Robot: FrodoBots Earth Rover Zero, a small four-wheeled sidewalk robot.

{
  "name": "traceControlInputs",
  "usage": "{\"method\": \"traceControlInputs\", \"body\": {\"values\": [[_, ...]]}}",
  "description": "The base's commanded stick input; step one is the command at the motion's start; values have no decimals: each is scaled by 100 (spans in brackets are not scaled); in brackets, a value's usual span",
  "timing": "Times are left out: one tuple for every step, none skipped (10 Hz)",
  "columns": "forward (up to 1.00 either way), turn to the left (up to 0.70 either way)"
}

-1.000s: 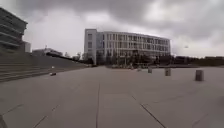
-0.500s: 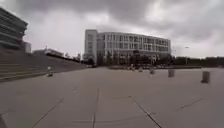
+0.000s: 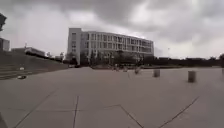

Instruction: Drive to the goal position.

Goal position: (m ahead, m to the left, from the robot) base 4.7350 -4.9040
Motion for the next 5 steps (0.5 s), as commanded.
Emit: {"method": "traceControlInputs", "body": {"values": [[70,0],[70,0],[70,0],[70,0],[70,0]]}}
